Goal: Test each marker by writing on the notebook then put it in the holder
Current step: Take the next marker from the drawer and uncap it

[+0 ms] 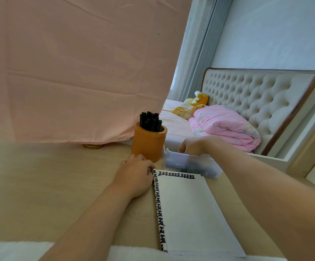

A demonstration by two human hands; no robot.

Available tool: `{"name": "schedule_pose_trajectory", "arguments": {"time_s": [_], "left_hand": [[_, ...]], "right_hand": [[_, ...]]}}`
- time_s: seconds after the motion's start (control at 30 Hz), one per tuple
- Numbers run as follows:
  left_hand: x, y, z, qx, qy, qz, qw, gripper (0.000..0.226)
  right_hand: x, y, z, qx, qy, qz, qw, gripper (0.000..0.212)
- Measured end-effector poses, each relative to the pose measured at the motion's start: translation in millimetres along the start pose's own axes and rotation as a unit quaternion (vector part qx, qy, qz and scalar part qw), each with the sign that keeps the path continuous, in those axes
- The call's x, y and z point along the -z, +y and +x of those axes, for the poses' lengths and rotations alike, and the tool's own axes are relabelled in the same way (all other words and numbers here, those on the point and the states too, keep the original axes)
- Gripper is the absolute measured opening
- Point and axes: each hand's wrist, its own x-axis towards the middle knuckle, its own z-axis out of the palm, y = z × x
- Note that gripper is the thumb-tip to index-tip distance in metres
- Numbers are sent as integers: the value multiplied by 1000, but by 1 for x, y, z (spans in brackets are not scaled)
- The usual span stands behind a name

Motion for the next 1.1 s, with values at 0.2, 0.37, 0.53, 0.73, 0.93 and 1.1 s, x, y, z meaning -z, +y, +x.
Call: {"name": "schedule_pose_trajectory", "arguments": {"time_s": [0.2, 0.37, 0.53, 0.73, 0.93, 1.1], "left_hand": [[-1, -1, 1, -2, 5, -3, 1000, 27], [0, 1, 1, -3, 24, -10, 1000, 25], [3, 8, 1, -21, 98, -49, 994, 25], [8, 22, 0, -80, 221, -103, 967, 33], [5, 34, -4, -196, 153, -17, 968, 42], [6, 35, -4, -207, 157, 15, 966, 25]], "right_hand": [[-2, 3, 0, 46, 61, -8, 997, 24], [-1, 8, -16, 85, 141, 79, 983, 16], [-11, 8, -51, 147, 302, 133, 932, 22], [-48, 3, -89, 170, 324, 208, 907, 18], [-81, 8, -103, 193, 330, 241, 892, 20], [-85, 18, -104, 201, 290, 334, 874, 30]]}}
